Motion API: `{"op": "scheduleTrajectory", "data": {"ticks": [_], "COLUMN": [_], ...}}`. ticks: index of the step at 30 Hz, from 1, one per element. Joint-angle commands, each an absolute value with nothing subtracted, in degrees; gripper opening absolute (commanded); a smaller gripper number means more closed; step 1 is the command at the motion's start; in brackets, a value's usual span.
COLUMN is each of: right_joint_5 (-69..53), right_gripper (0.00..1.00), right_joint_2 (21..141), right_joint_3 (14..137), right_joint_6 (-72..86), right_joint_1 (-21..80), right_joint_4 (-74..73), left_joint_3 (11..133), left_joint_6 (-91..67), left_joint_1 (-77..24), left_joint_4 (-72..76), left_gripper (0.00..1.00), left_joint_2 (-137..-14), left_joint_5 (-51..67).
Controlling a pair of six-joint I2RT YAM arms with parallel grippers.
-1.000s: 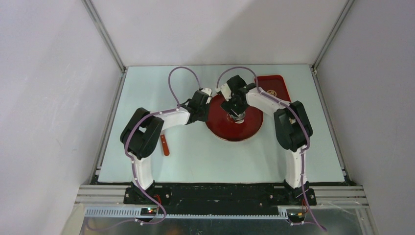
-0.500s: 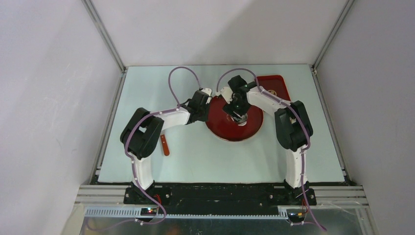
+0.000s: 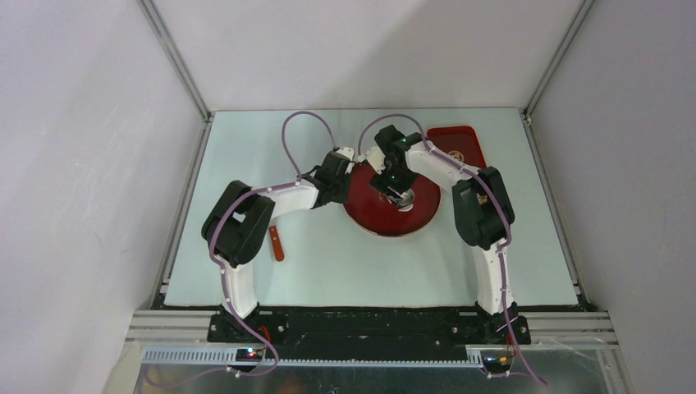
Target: Roll out the dumpling wrappers from the dough
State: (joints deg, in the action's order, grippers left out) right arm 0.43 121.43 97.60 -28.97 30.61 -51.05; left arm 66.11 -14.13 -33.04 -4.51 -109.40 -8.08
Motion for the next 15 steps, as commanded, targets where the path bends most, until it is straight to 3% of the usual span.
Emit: {"op": "scheduleTrajectory", "data": {"ticks": [1,15], "right_joint_5": [-6.57,-5.85], "right_gripper": [0.03,0.01], "right_joint_2": [130.26,127.31], "right_joint_3": [97.46,95.74], "right_joint_6": [-25.93,-20.39], "right_joint_1": [32.94,33.92], "right_joint_4": [-54.88,-42.74], "left_joint_3": [65.74,65.57], "left_joint_6": [-13.8,-13.88], "left_joint_1": [-32.61,-32.63], "left_joint_4": [-3.08,-2.91], "left_gripper": [0.22,0.22], "left_joint_2": [-108.23,-108.08], "left_joint_5": [-11.23,-11.62]}}
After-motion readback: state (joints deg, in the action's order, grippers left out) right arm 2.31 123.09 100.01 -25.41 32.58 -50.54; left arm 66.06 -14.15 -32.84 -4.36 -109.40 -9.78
